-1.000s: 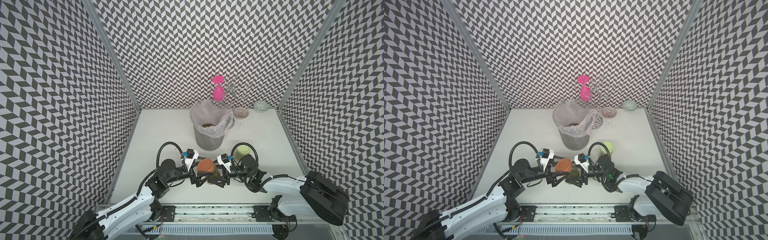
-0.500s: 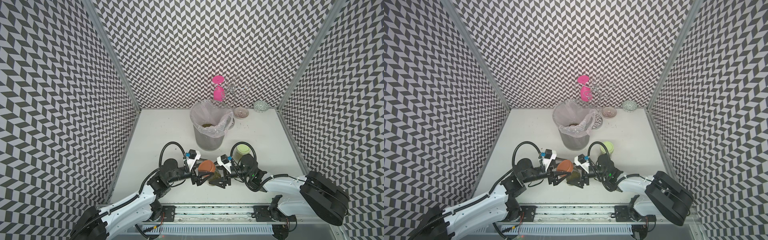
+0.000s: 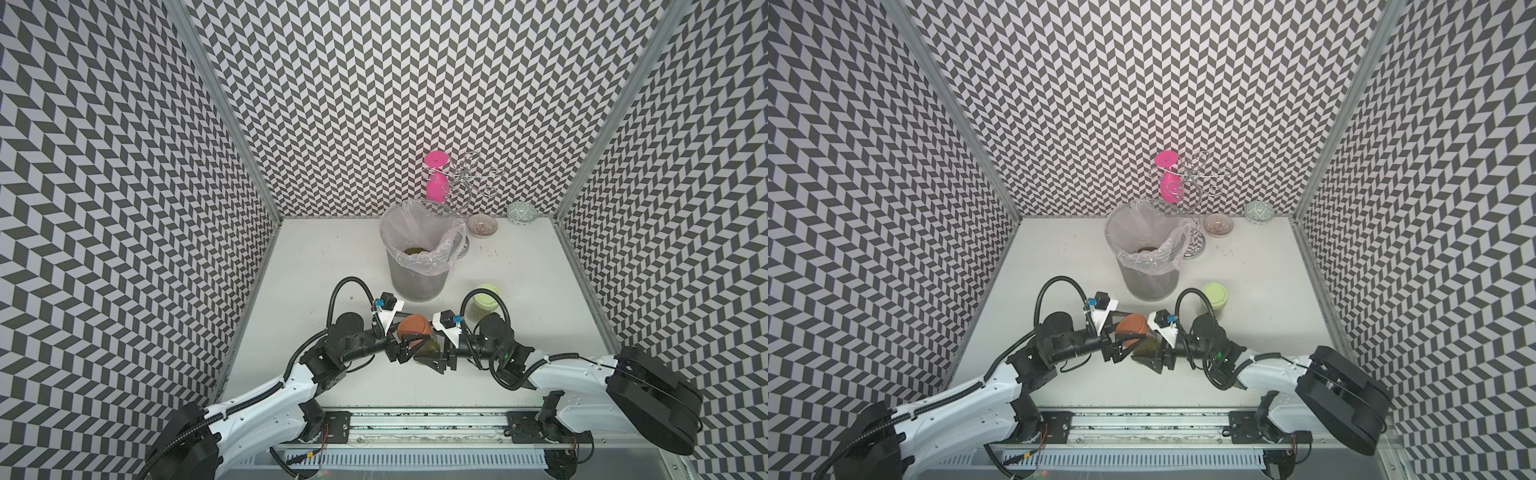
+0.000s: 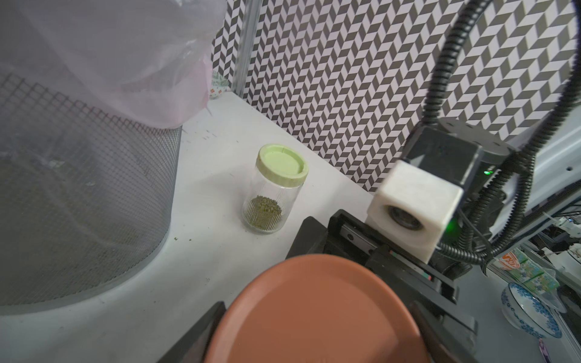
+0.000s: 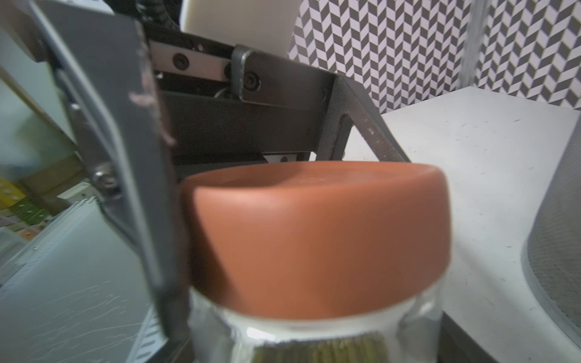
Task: Empty moldy mung beans from jars
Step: Unscrew the lid from the jar.
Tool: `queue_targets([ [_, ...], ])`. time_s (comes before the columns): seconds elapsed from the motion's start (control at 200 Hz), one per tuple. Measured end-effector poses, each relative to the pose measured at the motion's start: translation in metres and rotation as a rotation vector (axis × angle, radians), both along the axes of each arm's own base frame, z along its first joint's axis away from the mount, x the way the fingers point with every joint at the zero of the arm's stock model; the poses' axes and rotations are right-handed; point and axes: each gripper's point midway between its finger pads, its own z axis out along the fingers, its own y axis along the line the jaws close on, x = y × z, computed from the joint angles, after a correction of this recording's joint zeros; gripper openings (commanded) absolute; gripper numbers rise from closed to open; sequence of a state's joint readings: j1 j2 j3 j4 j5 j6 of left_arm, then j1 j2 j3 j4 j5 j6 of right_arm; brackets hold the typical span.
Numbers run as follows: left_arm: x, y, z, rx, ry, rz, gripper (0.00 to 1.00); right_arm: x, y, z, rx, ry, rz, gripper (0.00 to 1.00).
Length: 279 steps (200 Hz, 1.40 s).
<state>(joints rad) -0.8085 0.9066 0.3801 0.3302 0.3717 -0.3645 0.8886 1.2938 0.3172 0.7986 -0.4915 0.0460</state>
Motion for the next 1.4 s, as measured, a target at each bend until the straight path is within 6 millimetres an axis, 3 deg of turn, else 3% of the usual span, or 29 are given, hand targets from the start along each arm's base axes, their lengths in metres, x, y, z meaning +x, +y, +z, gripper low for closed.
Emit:
queue_targets([
  [0.365,0.015,-0.008,-0.002,0.082,0.108,0.083,0.28,0.010,-0.009,-0.001,0.012,-0.100,-0.195,0.48],
  [0.631,0.023,-0.011,-0.019,0.158,0.211,0.162,0.29,0.018,-0.012,-0.017,-0.058,-0.170,-0.315,0.47],
  [0.701,0.025,-0.011,-0.021,0.168,0.234,0.177,0.39,0.019,-0.013,-0.019,-0.071,-0.186,-0.329,0.47],
  [0.791,0.026,-0.011,-0.021,0.176,0.252,0.192,0.64,0.021,-0.014,-0.018,-0.074,-0.197,-0.342,0.47],
  [0.961,0.027,-0.012,-0.021,0.177,0.267,0.206,0.99,0.021,-0.014,-0.017,-0.074,-0.208,-0.345,0.47],
  [1.202,0.025,-0.013,-0.020,0.165,0.287,0.208,1.00,0.013,-0.008,-0.007,-0.029,-0.223,-0.309,0.47],
  [1.397,0.021,-0.009,-0.003,0.131,0.250,0.200,0.99,0.007,-0.004,0.004,0.025,-0.218,-0.274,0.47],
])
